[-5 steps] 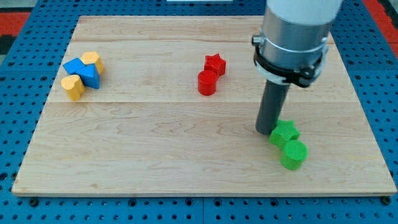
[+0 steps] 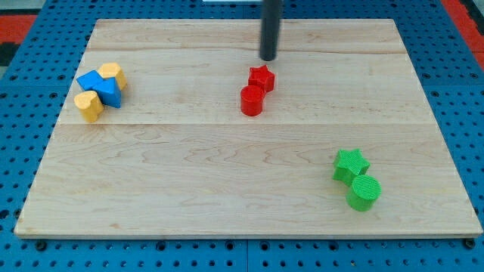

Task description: Push the red circle into the green star

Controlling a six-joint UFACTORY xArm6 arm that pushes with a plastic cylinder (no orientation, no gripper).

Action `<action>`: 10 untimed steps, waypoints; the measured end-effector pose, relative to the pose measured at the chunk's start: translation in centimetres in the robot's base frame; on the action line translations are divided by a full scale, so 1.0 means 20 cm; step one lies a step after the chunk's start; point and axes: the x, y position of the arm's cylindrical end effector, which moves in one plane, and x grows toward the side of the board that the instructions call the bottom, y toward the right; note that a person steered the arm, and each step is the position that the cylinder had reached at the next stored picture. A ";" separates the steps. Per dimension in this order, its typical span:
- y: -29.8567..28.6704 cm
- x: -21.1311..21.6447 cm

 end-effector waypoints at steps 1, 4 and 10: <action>-0.15 0.23; 0.09 0.75; 0.39 0.67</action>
